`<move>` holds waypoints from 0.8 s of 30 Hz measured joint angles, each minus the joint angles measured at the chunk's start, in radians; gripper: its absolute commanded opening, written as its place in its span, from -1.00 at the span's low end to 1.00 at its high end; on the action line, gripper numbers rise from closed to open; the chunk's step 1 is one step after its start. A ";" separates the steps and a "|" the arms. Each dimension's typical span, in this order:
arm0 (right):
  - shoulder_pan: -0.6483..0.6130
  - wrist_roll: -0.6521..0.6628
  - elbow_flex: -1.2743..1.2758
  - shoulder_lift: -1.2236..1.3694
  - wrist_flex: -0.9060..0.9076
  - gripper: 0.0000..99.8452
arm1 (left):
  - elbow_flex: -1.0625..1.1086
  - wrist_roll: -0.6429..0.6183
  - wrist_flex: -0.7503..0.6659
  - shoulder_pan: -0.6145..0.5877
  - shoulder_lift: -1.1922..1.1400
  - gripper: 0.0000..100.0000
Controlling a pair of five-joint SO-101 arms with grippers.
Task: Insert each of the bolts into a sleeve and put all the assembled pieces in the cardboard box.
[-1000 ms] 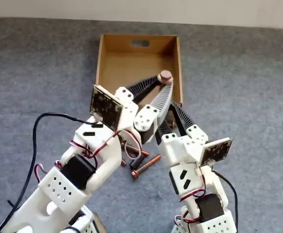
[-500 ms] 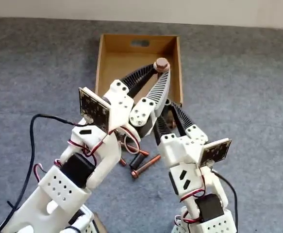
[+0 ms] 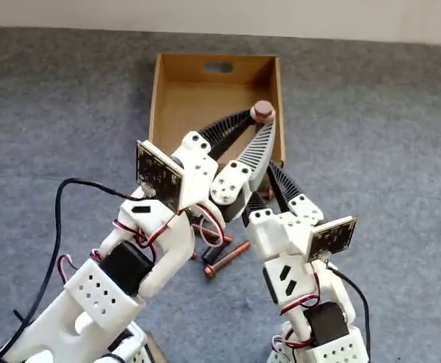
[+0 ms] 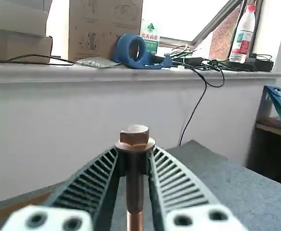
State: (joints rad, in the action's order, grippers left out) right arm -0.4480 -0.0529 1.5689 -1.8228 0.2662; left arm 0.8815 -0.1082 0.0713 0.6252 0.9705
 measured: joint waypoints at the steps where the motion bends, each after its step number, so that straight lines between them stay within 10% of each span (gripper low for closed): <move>1: 0.000 0.000 0.000 0.000 0.000 -0.99 | 0.000 0.000 0.000 0.002 -0.014 -0.98; 12: 0.000 0.000 0.002 0.002 0.002 -0.99 | -0.031 0.003 0.003 -0.005 -0.121 -0.98; 24: -0.005 0.008 0.000 0.000 0.000 -0.99 | -0.203 -0.002 0.428 -0.003 -0.081 -0.98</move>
State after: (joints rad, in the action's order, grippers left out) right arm -0.4526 -0.0453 1.5689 -1.8228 0.2662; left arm 0.6790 -0.1097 0.4994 0.6222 0.8892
